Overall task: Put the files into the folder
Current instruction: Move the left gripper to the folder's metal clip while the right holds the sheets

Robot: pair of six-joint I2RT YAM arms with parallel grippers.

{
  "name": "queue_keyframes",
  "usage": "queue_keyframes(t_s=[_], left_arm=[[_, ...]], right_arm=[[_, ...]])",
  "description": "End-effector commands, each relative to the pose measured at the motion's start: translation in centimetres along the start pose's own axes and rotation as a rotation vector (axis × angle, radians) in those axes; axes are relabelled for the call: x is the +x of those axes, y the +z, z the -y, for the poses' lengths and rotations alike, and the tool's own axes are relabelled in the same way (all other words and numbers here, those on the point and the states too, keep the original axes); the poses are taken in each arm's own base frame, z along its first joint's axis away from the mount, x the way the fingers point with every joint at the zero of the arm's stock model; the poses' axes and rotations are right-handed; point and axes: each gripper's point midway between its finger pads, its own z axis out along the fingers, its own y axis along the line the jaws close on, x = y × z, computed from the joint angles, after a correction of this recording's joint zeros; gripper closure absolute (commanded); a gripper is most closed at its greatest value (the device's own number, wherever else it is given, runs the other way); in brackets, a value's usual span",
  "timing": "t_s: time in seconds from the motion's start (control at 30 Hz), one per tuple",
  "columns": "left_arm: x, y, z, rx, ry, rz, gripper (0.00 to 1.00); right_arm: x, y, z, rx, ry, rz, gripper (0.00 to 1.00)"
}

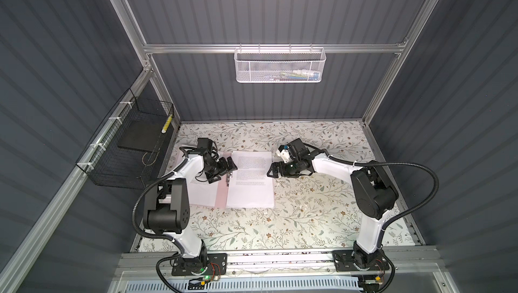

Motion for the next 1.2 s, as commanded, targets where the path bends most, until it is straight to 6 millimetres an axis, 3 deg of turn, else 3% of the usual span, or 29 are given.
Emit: queue_keyframes(t_s=[0.0,0.3,0.53,0.87,1.03,1.17], left_arm=[[0.6,1.0,0.5,0.019,0.016,-0.028,0.0],[0.4,2.7,-0.2,0.01,0.024,-0.045,0.0],[1.4,3.7,0.5,0.031,0.037,-0.076,0.0],[4.0,5.3,4.2,0.115,0.059,-0.111,0.0],[5.2,6.0,6.9,0.143,0.089,-0.118,0.0],[6.2,7.3,9.8,0.163,0.128,-0.131,0.0]], right_arm=[[-0.1,-0.5,0.4,-0.019,0.05,0.019,0.01],[0.5,-1.3,-0.2,-0.087,0.058,0.022,0.01],[0.6,-1.6,1.2,-0.083,0.105,0.04,0.01],[0.5,-3.0,6.1,-0.021,0.266,0.081,0.01],[0.6,-5.2,8.7,0.081,0.322,0.148,0.01],[0.1,-7.8,9.2,0.155,0.313,0.236,0.01]])
